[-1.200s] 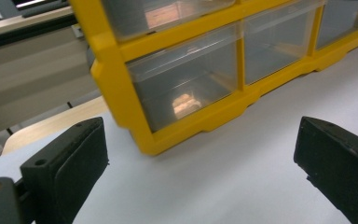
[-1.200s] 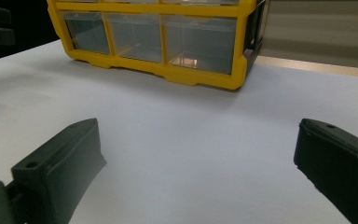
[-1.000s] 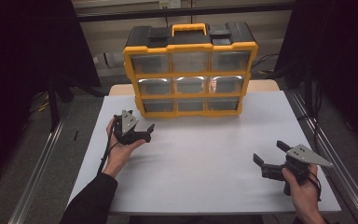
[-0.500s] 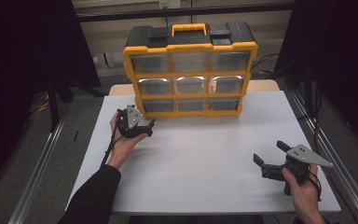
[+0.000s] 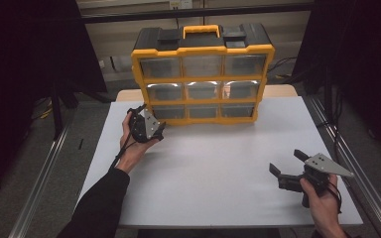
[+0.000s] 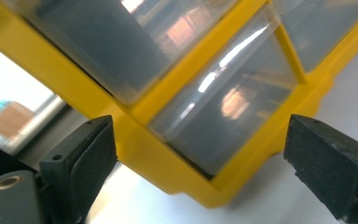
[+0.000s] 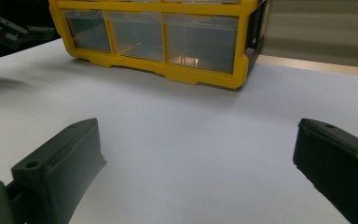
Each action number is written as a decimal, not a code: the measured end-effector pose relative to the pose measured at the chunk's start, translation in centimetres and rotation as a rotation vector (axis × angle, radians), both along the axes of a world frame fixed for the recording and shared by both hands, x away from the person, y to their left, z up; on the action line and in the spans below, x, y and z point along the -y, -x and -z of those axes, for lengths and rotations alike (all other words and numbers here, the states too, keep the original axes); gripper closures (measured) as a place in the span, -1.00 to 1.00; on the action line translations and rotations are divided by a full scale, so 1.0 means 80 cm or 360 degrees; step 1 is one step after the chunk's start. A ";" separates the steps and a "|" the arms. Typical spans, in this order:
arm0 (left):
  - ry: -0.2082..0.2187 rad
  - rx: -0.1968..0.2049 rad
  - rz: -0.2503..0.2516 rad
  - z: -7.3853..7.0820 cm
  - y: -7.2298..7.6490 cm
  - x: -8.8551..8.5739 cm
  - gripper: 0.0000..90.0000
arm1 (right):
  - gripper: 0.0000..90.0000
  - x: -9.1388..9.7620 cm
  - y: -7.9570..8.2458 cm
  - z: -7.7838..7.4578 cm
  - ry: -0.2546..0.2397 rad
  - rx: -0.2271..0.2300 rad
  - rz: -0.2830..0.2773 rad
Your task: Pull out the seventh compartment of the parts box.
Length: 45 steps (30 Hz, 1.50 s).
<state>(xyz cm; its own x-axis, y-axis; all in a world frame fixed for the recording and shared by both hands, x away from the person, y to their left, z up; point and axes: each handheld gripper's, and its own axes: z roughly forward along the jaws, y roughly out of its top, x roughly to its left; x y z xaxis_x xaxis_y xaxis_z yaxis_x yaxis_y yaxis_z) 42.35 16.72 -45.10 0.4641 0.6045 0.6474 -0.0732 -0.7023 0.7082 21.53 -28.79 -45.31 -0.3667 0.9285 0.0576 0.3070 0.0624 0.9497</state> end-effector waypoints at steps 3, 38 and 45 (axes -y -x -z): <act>-0.0062 0.0074 0.0013 -0.001 -0.001 0.004 -0.80 | -0.98 0.000 0.000 0.000 0.0001 -0.0002 -0.0001; -0.0833 0.0625 -0.0034 0.039 0.000 0.022 -0.12 | -0.98 0.000 0.000 0.000 0.0010 0.0003 0.0002; -0.0914 0.0623 -0.0039 0.044 -0.002 0.024 0.17 | -0.98 0.000 0.001 0.000 0.0011 0.0002 0.0000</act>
